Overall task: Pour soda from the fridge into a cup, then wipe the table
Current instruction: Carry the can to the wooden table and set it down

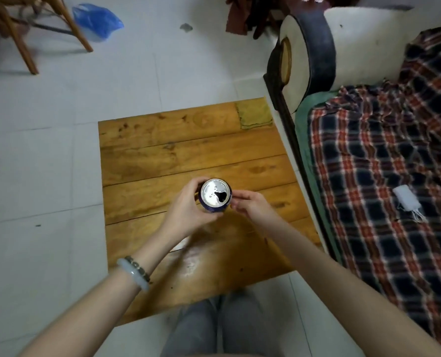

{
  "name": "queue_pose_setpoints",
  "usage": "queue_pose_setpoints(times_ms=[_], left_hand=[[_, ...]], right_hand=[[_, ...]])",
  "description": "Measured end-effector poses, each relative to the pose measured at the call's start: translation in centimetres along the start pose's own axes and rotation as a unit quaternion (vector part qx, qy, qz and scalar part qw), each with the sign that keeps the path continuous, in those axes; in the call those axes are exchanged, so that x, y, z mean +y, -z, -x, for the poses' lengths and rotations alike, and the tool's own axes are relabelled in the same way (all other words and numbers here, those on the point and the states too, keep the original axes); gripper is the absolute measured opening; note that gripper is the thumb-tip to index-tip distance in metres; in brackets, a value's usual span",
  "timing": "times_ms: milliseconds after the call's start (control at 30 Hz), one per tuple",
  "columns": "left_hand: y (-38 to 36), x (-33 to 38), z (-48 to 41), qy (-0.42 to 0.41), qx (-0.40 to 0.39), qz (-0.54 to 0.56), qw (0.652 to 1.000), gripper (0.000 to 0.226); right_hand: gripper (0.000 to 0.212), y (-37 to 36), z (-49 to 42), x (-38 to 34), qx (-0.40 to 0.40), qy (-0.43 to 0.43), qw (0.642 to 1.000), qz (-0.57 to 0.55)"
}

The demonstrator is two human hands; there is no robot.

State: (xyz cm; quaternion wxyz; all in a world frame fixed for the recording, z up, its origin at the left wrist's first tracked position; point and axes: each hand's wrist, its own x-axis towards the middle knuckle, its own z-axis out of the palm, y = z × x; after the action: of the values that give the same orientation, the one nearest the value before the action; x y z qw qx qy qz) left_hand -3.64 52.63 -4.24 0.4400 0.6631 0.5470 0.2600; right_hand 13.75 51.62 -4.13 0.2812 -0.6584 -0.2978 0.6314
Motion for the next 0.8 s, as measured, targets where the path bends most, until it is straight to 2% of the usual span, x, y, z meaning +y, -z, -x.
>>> queue_pose_setpoints(times_ms=[167,367,800], left_hand=[[-3.4,-4.1,-2.5,0.05,0.006,0.004,0.999,0.072],[-7.3,-9.3,-4.1,0.07,0.028,0.015,0.997,0.07],[-10.9,-15.9,-5.7,0.118,0.034,-0.021,0.992,0.078]], right_hand=[[0.028,0.5,-5.5,2.9,0.008,-0.026,1.0,-0.003],[0.033,0.8,-11.4,7.1,-0.017,-0.064,0.997,-0.047],[0.039,0.8,-17.0,11.6,-0.074,-0.044,0.996,-0.006]])
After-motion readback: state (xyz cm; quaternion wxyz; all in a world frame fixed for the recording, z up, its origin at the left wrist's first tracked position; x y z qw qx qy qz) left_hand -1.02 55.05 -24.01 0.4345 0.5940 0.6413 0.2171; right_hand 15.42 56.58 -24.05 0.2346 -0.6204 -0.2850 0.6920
